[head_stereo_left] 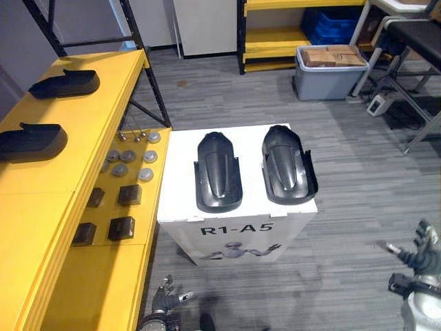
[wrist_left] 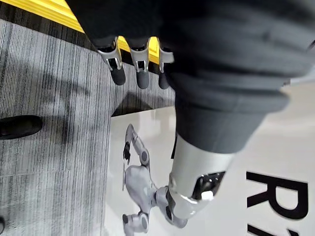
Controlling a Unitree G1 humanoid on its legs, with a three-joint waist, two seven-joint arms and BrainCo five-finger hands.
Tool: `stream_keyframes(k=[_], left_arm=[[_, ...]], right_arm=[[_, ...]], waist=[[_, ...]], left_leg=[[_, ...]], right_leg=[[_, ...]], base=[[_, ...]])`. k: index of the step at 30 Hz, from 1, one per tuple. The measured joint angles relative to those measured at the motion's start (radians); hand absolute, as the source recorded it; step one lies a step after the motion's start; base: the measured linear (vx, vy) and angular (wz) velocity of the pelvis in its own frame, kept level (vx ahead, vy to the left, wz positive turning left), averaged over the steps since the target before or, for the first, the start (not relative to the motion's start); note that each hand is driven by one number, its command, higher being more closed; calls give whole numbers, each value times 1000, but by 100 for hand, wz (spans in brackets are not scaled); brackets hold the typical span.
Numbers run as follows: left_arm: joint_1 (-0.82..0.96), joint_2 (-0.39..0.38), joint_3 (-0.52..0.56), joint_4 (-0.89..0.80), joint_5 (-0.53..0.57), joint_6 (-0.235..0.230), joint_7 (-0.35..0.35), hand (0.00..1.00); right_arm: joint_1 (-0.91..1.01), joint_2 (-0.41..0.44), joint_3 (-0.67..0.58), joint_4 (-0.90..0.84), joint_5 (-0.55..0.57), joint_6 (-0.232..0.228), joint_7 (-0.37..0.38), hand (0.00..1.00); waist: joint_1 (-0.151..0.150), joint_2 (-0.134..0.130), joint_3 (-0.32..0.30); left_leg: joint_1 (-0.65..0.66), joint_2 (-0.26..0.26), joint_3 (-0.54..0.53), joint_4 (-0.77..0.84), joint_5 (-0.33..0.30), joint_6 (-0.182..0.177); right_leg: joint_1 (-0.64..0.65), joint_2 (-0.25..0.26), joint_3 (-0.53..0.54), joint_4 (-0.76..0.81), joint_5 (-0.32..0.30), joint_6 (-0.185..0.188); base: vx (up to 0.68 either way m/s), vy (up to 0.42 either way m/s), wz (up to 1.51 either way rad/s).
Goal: Walk over and take plastic housings, then place them on the shelf
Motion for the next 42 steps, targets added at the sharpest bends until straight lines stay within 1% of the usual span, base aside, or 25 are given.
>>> stream_keyframes(k=[1,5,7,11,13,15,16,17,19,21,22,24,25,28,29,34,38,42], left_arm=[[1,0,-10,0,0,-1,-11,0],[14,0,-33,-1,0,-2,-24,0],[21,-1,-50,-1,0,-3,-30,0],[20,-2,-77,-1,-2,-4,-29,0],[20,-15,-79,-1,-2,-4,-29,0],[21,-23,-81,0,-3,-4,-28,0],[21,-23,-88,1,-3,-4,-27,0],[20,-23,-90,1,-5,-4,-27,0],[20,-26,-99,2,-21,-4,-25,0],[18,-33,-99,2,-23,-4,-22,0],[18,-37,-99,2,-23,-4,-16,0],[17,-40,-99,2,-24,-4,-8,0],[16,-41,-98,1,-24,-6,-4,0],[8,-42,-97,1,-35,-6,13,0],[7,-42,-96,1,-41,-6,15,0],[-8,-40,-84,6,-61,-7,20,0],[-13,-36,-75,14,-61,-7,24,0],[-30,-24,-75,62,-61,-7,29,0]], right_arm=[[-43,-32,18,-14,-16,-5,-9,0],[-144,-76,92,-19,-55,-22,-20,0],[-211,-91,147,14,-86,-27,-29,0],[-333,-100,255,149,-119,-26,-49,0],[-392,-100,294,214,-140,-14,-59,0],[-435,-97,312,266,-144,-4,-66,0],[-479,-86,323,327,-148,8,-74,0],[-496,-80,323,349,-155,15,-78,0],[-541,-58,323,421,-168,43,-95,0],[-571,-55,323,474,-181,59,-103,0],[-609,-54,323,530,-185,78,-109,0],[-648,-52,321,585,-185,95,-118,0],[-677,-43,319,617,-186,112,-125,0],[-738,-11,302,689,-206,124,-145,0],[-750,-7,301,707,-206,131,-146,100],[-833,14,251,780,-202,133,-152,100],[-847,9,224,807,-179,134,-163,100],[-831,11,225,806,-143,136,-163,100]], waist=[[1,0,-1],[4,3,-2],[9,3,-2],[21,7,0],[38,24,10],[37,37,17],[41,44,22],[41,46,24],[43,51,29],[50,58,34],[51,64,39],[50,66,48],[52,67,58],[59,75,79],[59,75,83],[58,77,108],[59,74,118],[37,75,123]], left_leg=[[0,2,-9,0,0,0],[0,11,-31,2,0,0],[1,10,-43,2,0,0],[-3,9,-66,3,0,0],[-4,11,-74,6,0,0],[-5,11,-86,6,0,0],[-8,11,-86,7,1,2],[-12,10,-88,6,3,3],[-18,10,-92,6,7,8],[-26,10,-96,6,13,11],[-36,11,-103,6,20,14],[-42,12,-114,3,29,14],[-42,12,-115,-1,36,15],[-47,10,-116,-8,50,16],[-47,10,-116,-12,55,16],[-74,4,-121,-23,88,15],[-81,1,-132,-28,94,13],[-87,7,-132,-28,96,8]], right_leg=[[1,3,0,6,1,-1],[8,13,-2,6,17,-7],[15,13,-5,6,18,-7],[22,11,-25,5,20,-8],[26,14,-27,2,33,-7],[32,15,-30,-4,43,-6],[30,15,-30,-6,45,-5],[28,14,-30,-6,46,-5],[25,14,-34,-8,51,-4],[21,15,-37,-14,61,-1],[21,16,-44,-29,73,-5],[20,16,-54,-34,76,-5],[19,16,-55,-34,78,-4],[13,16,-55,-39,84,-3],[12,16,-55,-39,84,-3],[-19,14,-57,-40,84,-2],[-16,10,-60,-70,76,3],[-26,17,-59,-74,74,9]], base=[[45,-27,16],[35,-26,13],[24,-10,16],[8,0,17],[-3,13,10],[-14,23,12],[-18,27,6],[-25,29,4],[-24,19,7],[-27,22,7],[-32,19,13],[-37,8,13],[-55,8,4],[-73,18,0],[-75,15,1],[-87,13,-1],[-120,4,2],[-91,0,-6]])
